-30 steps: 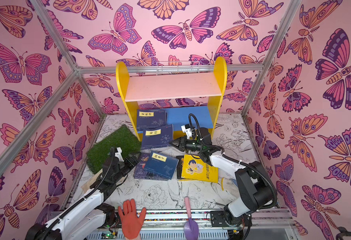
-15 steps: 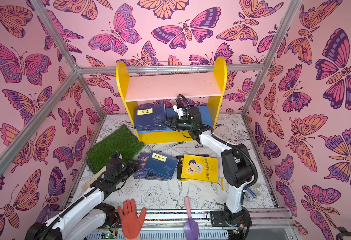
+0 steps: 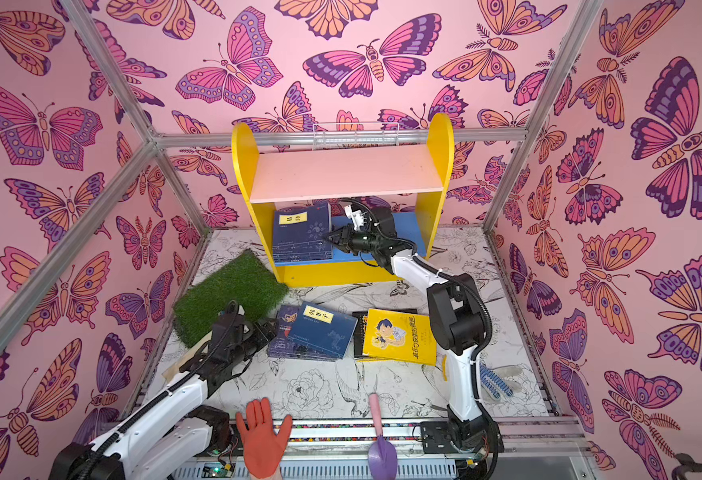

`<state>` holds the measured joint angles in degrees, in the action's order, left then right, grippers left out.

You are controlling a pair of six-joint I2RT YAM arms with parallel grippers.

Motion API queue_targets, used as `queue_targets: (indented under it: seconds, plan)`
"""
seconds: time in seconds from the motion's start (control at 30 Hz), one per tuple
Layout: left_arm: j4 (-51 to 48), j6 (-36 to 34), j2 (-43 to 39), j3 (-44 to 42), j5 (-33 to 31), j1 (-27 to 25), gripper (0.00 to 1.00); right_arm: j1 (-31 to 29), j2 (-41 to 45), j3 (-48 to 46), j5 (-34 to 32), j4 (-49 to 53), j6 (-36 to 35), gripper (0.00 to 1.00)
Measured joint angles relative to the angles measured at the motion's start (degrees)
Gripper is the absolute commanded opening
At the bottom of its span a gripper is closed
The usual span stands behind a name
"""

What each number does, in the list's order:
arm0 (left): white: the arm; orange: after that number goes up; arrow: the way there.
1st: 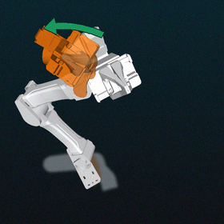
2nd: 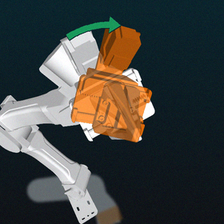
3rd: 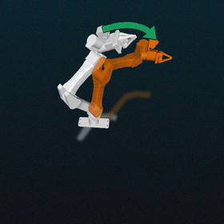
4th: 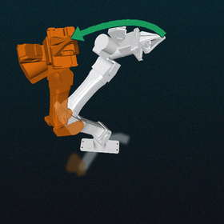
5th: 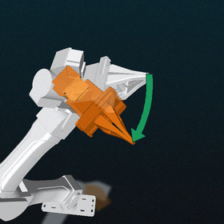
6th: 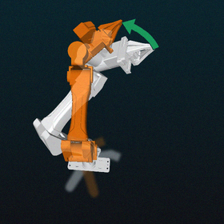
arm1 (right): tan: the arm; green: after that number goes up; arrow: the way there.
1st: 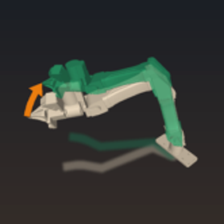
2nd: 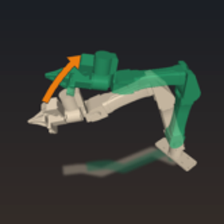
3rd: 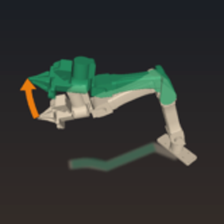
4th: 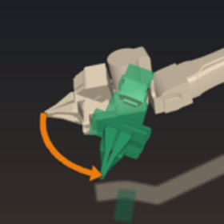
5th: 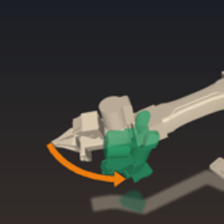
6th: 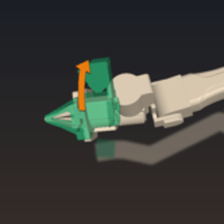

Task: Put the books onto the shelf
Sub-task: 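Carry the dark blue book with right gripper onto the shelf stack and release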

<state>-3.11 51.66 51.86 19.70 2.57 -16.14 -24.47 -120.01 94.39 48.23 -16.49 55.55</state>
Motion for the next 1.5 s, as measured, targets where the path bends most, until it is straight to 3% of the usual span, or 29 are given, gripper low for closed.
queue_targets:
  seconds: [0.63, 0.77, 1.03, 1.13, 1.37, 1.5]
  plan:
    - [0.0, 0.0, 1.0, 0.0, 0.5, 0.0, 0.82, 0.0, -3.8, 5.1, 1.5, 7.5, -0.7, 0.02]
    - [0.0, 0.0, 1.3, 0.0, 0.6, 0.0, 0.82, -0.2, -3.8, 6.3, 0.8, 10.9, -2.8, 0.09]
    - [0.0, 0.0, 1.4, 0.0, 0.7, 0.0, 0.82, -1.3, -3.8, 12.5, -5.5, 26.4, -11.0, 0.41]
    - [0.0, 0.0, 1.4, 0.1, 0.9, 0.0, 0.83, -1.6, -3.8, 16.5, -9.1, 32.6, -13.9, 0.47]
    - [-0.2, 0.0, 1.4, 0.7, 0.9, 0.0, 0.83, -1.8, -4.6, 22.5, -16.2, 43.8, -20.2, 0.50]
    - [-0.2, 0.0, 1.4, 1.0, 1.1, 0.0, 0.83, -2.6, -5.6, 24.7, -18.1, 47.0, -23.1, 0.43]
